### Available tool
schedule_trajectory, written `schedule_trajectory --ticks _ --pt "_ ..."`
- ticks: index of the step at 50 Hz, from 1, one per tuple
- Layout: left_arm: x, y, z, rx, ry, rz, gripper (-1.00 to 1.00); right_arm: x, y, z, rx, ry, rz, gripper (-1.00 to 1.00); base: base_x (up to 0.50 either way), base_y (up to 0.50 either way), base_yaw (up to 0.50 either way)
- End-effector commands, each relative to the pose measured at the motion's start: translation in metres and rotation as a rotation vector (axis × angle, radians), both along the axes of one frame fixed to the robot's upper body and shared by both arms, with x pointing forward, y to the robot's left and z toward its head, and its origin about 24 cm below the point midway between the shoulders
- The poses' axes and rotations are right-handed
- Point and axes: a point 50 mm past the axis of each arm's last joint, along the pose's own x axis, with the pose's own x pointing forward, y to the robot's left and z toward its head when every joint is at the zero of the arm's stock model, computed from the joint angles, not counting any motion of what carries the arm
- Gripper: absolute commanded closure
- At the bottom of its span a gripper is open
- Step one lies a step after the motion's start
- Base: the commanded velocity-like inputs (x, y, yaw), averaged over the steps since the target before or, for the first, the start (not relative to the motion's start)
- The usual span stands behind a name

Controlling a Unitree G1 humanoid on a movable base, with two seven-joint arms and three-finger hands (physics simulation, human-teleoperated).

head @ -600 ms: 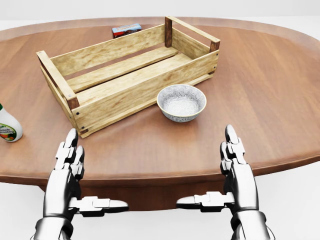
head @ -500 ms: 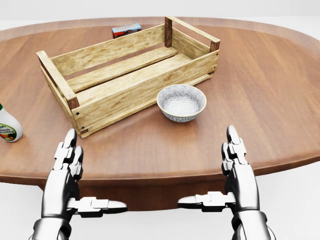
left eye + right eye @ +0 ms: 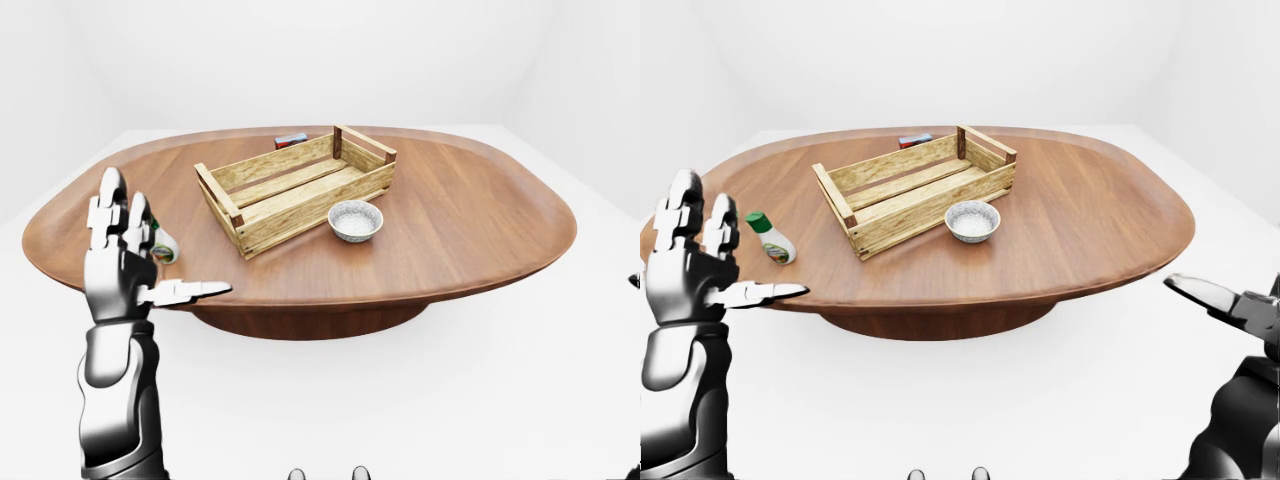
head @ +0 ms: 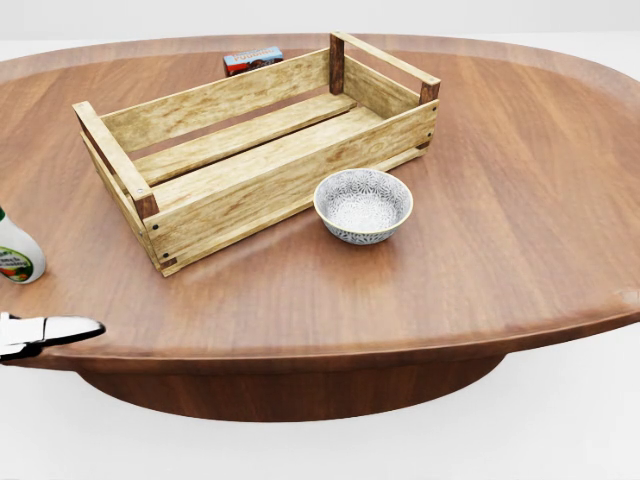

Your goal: Pick up the salad dressing and put it in the tray.

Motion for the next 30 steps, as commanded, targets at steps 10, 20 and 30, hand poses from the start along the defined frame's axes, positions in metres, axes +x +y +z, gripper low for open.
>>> schedule_trajectory --ticks 10,20,30 --pt "-0.045 0.111 0.092 -0.024 -0.334 0.33 -1.0 -0.102 -0.004 0.075 -0.185 -0.333 -0.171 -1.0 0.0 0.0 0.0" --pt "-0.097 0.197 0.115 -0.393 -0.472 0.733 -1.0 -0.082 0.008 0.061 -0.37 -0.237 -0.286 -1.0 0.19 0.5 0.0" --pt "-0.094 0.197 0.109 -0.457 -0.441 0.741 -1.0 -0.074 0.014 0.059 -0.431 -0.215 -0.301 -1.0 0.2 0.5 0.0"
